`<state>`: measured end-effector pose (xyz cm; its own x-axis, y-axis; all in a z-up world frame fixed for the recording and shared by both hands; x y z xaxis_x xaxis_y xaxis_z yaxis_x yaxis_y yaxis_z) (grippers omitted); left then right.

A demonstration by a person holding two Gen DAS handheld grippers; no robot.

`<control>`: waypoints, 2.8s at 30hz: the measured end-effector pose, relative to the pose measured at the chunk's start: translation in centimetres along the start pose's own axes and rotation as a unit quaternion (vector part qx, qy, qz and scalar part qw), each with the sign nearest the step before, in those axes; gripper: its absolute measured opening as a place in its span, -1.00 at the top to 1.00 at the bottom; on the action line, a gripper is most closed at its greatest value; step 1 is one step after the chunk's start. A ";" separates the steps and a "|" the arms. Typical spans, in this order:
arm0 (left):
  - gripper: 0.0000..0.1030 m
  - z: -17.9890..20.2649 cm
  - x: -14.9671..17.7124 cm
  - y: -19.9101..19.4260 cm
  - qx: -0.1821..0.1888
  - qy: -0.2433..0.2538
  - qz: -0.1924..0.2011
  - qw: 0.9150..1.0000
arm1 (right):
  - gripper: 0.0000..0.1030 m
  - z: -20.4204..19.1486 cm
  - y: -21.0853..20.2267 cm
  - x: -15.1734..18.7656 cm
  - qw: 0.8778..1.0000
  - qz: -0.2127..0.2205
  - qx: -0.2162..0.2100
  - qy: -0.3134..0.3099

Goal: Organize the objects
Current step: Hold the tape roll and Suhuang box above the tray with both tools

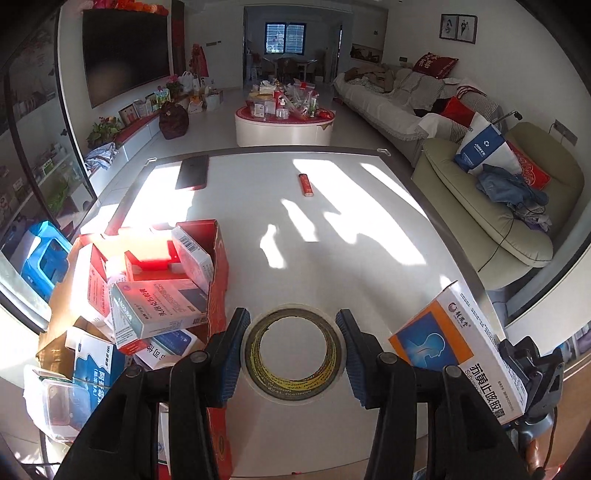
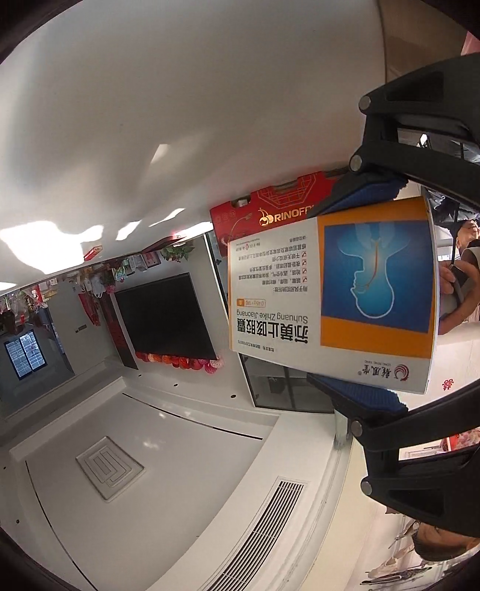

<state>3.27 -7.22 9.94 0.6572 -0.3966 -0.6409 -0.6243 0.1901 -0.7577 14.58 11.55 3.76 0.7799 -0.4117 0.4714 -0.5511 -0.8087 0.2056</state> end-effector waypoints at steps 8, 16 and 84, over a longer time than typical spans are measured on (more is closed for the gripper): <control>0.00 -4.0 2.8 -2.7 -0.039 -0.019 0.019 0.999 | -0.52 1.3 3.3 3.3 0.999 -0.026 0.028 0.009; 0.00 -6.1 4.5 -3.5 -0.062 -0.033 0.023 0.997 | -0.52 2.9 3.6 5.2 0.999 -0.030 0.040 0.018; 0.00 -11.3 5.9 -5.5 -0.155 -0.052 0.034 0.986 | -0.52 5.1 2.5 4.1 0.994 -0.040 -0.021 0.098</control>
<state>5.76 -20.72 11.71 0.6394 -0.2947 -0.7102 -0.7568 -0.0777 -0.6491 17.91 5.68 1.82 0.7516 -0.2529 0.6092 -0.5038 -0.8162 0.2828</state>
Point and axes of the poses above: each gripper's, at about its wrist camera, not at the fingertips, and y roughly the way its jaws point, z to its right, x to its underside, the point moved 9 cm from there along y, roughly the way its jaws point, and after that the axes turned 14 degrees about y, right-handed, at the moved point
